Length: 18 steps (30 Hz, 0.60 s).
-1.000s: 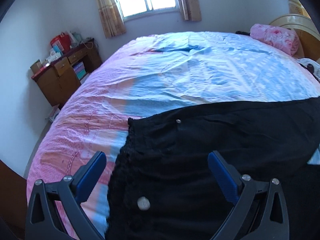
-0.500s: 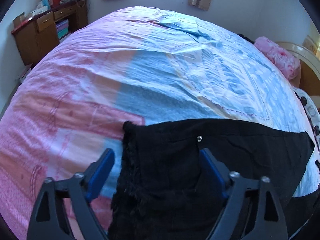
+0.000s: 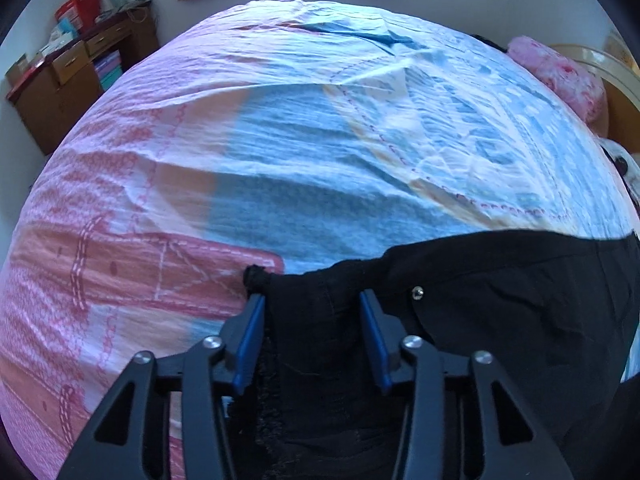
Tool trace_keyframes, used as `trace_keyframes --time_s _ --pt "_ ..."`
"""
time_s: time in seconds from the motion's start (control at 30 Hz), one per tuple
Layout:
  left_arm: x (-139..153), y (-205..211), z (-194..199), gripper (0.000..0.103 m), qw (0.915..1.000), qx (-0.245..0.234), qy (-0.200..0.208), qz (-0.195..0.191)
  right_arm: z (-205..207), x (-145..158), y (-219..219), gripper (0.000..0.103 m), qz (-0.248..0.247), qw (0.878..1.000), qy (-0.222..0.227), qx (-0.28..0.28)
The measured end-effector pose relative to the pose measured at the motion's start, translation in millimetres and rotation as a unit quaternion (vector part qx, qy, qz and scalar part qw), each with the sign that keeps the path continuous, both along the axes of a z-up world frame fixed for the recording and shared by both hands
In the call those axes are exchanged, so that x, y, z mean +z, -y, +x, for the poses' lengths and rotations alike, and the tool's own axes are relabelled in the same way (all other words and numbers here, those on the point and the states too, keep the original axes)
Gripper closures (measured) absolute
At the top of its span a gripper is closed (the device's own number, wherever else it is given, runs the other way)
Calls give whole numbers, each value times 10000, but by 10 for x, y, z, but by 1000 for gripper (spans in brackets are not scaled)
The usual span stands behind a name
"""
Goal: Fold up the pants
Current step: 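Grasp the waistband with the left gripper while the right gripper grasps the leg hem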
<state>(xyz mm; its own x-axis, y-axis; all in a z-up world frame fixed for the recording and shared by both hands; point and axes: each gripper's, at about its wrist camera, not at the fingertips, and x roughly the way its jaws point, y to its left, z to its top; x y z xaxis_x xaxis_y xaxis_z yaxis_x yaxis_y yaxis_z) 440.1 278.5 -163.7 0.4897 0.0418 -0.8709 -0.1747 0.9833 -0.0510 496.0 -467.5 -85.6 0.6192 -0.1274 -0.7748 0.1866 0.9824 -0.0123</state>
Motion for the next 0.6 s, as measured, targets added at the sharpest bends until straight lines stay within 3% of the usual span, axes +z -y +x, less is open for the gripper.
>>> trace_keyframes --time_s 0.07,0.1,0.53,0.6 --pt "-8 2 20 58 10000 -13 -16 17 149 -23 229 23 136 9996 -60 -255" --pt "-18 7 22 58 10000 -17 -26 40 270 -54 353 25 194 9991 -128 -356" --pt "-52 38 51 57 9997 -136 53 185 1480 -555 634 26 38 9958 -918 -18" --pt "-53 33 46 57 9998 -119 73 153 1577 -675 656 31 125 9941 -1079 61"
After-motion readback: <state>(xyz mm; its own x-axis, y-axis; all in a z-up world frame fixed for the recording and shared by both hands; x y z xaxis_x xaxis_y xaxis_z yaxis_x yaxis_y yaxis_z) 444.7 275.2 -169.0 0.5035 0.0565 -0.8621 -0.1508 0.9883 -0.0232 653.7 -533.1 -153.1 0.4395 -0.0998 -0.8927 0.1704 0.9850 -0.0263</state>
